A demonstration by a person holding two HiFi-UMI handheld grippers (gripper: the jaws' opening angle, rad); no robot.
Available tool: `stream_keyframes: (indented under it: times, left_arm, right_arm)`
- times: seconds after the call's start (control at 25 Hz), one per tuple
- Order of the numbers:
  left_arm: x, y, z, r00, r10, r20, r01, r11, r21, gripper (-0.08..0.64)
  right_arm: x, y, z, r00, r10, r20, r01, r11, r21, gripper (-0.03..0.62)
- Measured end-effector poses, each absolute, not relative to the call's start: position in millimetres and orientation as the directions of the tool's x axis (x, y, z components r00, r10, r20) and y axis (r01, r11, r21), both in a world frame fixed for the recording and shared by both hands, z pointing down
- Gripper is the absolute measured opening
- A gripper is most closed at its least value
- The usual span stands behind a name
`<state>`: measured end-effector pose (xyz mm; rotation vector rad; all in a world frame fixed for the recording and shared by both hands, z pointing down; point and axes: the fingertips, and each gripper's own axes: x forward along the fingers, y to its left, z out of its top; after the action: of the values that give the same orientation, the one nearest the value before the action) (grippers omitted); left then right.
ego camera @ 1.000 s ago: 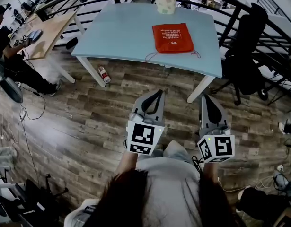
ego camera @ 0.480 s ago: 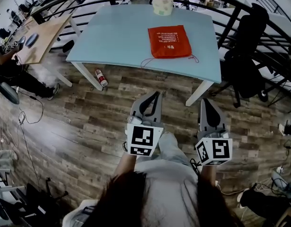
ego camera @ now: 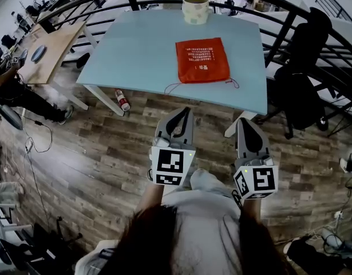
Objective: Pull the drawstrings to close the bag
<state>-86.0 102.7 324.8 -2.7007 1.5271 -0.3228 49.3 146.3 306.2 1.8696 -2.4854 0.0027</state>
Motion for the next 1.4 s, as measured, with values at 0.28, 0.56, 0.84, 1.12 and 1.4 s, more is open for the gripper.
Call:
stream_keyframes:
  times: [0.28, 0.56, 0.84, 1.12, 1.4]
  left_arm:
    - [-61, 65, 321, 0.457, -0.874, 0.165, -0.870, -0.478, -0.122, 0.018]
    - [-45, 46, 319, 0.395, -0.904, 0.163, -0.898, -0.418, -0.139, 0.018]
    - [-46, 39, 324, 0.362, -0.917, 0.166, -0.912, -0.385, -0.139, 0.018]
    - [-49, 26, 331, 0.328, -0.926, 0.189, -0.916, -0.361, -0.175, 0.018]
    - [-51, 7, 341, 0.314, -0.925, 0.215, -0.913, -0.357, -0.199, 0.020]
  right_arm:
    - [84, 105, 306, -0.303, -0.952, 0.035, -0.953, 0.303, 0.011, 0.025]
    - [114, 76, 311, -0.337, -0.940, 0.049, -0.941, 0.337, -0.008, 0.025]
    - [128, 63, 321, -0.374, -0.926, 0.059, -0.927, 0.373, -0.025, 0.025]
    - [140, 56, 335, -0.359, -0.930, 0.076, -0.933, 0.359, -0.021, 0.025]
    - [144, 36, 344, -0.358, -0.929, 0.093, -0.933, 0.361, 0.008, 0.025]
